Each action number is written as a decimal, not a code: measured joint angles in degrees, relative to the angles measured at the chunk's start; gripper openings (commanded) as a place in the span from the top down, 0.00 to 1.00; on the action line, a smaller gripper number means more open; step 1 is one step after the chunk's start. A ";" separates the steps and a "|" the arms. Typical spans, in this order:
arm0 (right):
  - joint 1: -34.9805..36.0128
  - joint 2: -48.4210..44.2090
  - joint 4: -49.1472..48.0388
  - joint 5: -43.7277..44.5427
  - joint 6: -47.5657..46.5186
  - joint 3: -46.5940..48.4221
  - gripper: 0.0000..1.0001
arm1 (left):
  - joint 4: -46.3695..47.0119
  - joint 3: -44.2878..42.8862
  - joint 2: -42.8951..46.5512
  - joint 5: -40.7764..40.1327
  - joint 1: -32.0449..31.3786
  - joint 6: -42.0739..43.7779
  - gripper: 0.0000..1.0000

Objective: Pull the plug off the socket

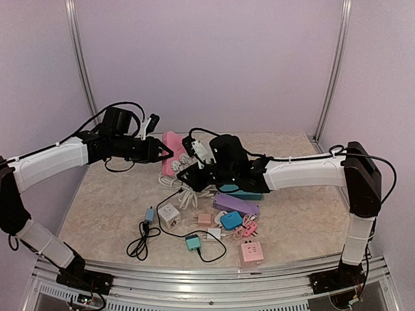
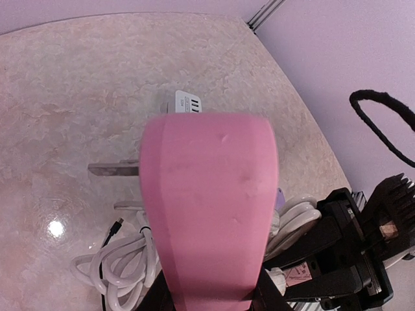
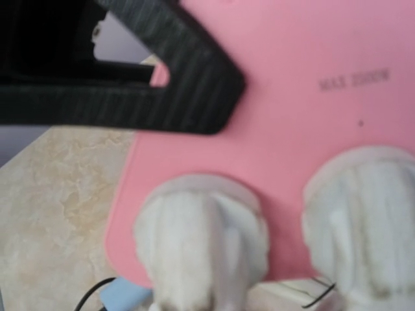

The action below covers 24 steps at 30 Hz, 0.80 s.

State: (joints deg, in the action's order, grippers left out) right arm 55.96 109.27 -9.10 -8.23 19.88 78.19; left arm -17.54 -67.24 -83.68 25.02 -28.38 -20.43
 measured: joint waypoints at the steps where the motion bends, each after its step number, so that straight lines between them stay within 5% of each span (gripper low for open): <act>1: -0.02 0.00 -0.15 0.00 0.11 -0.07 1.00 | 0.00 0.00 0.00 0.00 0.00 0.04 1.00; 24: 5.99 1.31 9.79 20.28 -5.27 6.67 1.00 | -0.04 -0.02 -0.37 2.21 2.01 -3.34 1.00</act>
State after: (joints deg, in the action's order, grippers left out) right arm 61.95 110.59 0.69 12.05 14.61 84.86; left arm -17.58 -67.26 -84.05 27.22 -26.37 -23.77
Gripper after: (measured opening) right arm 0.149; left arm 0.292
